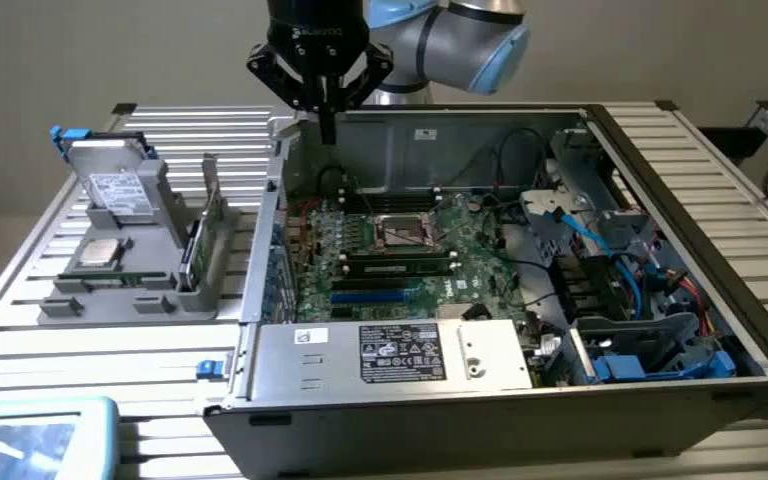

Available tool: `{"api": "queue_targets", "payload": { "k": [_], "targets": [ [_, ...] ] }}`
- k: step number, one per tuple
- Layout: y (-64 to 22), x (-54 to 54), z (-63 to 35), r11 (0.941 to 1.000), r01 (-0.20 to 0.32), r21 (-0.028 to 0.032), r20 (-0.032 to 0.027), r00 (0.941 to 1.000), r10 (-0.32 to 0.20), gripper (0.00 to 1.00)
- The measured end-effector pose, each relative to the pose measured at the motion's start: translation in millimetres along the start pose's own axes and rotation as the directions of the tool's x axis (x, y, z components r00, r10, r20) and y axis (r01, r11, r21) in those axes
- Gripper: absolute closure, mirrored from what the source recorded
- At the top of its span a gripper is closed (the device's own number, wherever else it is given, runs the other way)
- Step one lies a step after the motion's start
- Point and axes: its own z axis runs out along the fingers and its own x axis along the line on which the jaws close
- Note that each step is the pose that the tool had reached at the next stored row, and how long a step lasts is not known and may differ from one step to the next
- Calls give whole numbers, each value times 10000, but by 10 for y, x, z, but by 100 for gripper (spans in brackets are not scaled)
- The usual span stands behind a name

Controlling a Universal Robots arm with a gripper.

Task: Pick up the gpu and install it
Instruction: 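Reach for the gpu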

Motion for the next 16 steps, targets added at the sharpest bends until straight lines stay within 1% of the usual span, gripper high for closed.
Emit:
{"api": "queue_targets", "payload": {
  "k": [13,14,16],
  "targets": [
    [0,0,0,10000,0,-1,0,10000,0,90],
    [-1,10,0,10000,-2,0,1,10000,2,90],
    [-5,65,-2,10000,0,2,-1,10000,0,90]
  ]
}}
